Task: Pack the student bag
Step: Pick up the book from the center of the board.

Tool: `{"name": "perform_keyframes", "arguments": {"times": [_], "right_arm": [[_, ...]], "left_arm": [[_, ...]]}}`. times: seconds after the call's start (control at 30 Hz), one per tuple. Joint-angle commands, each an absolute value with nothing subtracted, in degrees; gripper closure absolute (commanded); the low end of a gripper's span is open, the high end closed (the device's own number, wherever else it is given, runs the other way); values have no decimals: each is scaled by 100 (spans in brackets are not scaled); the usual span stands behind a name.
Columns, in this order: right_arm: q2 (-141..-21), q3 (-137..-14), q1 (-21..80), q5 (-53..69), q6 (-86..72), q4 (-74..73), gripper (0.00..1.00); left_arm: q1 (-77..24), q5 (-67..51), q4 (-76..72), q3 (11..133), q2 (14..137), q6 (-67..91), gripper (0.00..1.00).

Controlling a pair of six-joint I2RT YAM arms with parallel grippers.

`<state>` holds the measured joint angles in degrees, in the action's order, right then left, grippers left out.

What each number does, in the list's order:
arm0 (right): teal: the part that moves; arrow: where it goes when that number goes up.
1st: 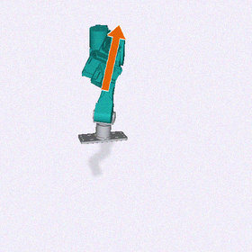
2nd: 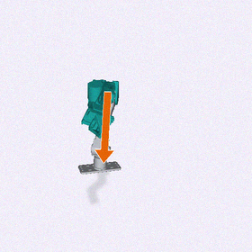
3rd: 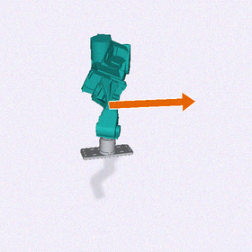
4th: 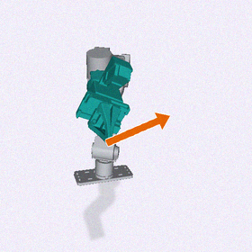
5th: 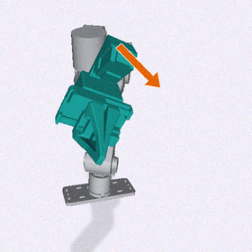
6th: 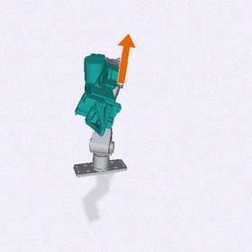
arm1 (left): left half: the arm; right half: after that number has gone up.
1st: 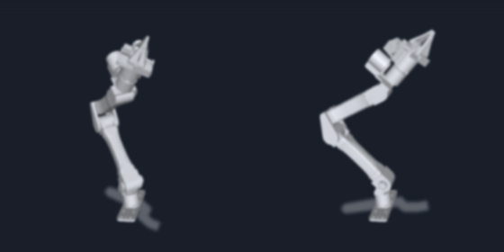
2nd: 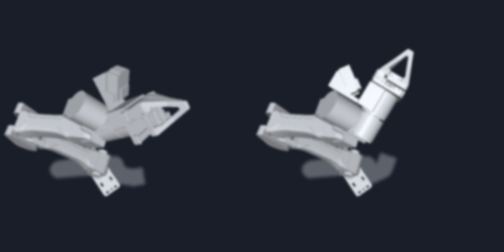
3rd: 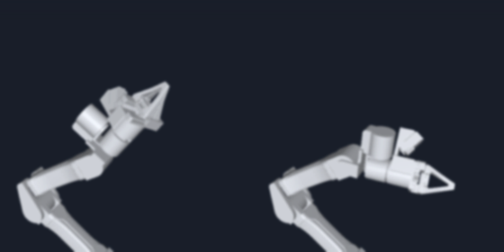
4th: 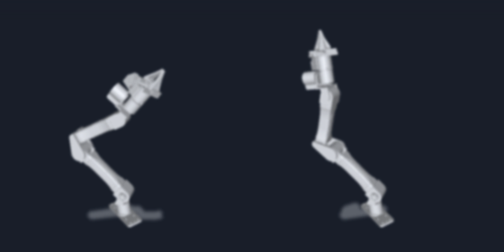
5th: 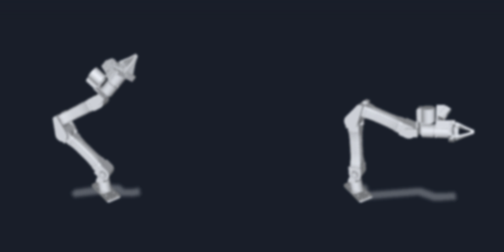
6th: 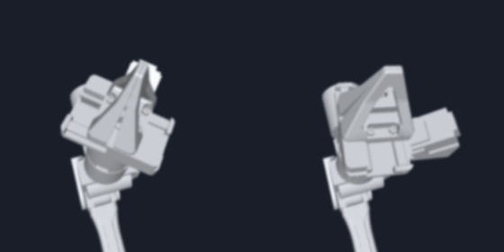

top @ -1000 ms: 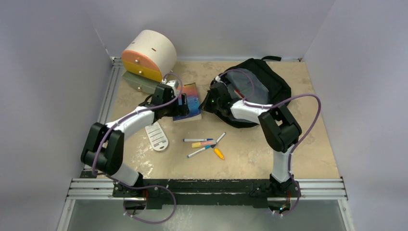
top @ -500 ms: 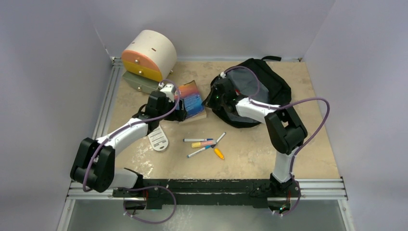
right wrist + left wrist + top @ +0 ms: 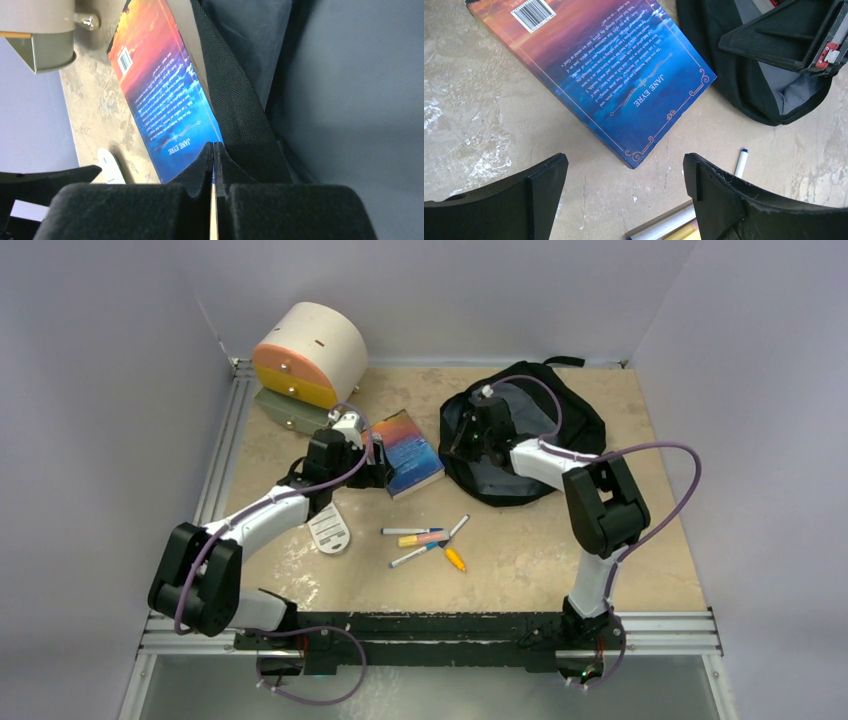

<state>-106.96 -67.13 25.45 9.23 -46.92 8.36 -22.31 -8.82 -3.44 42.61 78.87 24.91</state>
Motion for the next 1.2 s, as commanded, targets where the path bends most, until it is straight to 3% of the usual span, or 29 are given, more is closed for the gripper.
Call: {"name": "perform_keyframes", "arguments": {"times": [0.0, 0.2, 0.63, 0.8, 0.87, 0.93, 1.03, 1.17], "right_arm": [[-10469, -6908, 2583, 1132, -4268, 784, 100], [-10559, -7064, 2608, 1130, -3960, 809, 71], [-11652, -8391, 2679, 1244, -3156, 714, 42], [-12152, -8840, 2715, 1284, -3020, 717, 37], [-12324, -9034, 2737, 1095, -2955, 494, 23], [-12425, -9143, 2770, 922, -2854, 256, 4], [-12437, -9035, 2832, 875, -2764, 181, 1], [-12361, -8734, 2863, 940, -2731, 123, 9]], "left_arm": [[-2241, -904, -843, 4293, 7875, 2309, 14], [-2236, -578, -322, 4578, 8136, 2806, 14], [-2224, -290, 296, 4566, 8143, 3328, 14], [-2223, -255, 322, 4457, 8061, 3409, 14], [-2223, -255, 343, 4463, 8064, 3418, 14], [-2221, -254, 360, 4480, 8061, 3423, 14], [-2224, -246, 344, 4512, 8095, 3432, 14], [-2224, -281, 360, 4584, 8200, 3453, 14]]}}
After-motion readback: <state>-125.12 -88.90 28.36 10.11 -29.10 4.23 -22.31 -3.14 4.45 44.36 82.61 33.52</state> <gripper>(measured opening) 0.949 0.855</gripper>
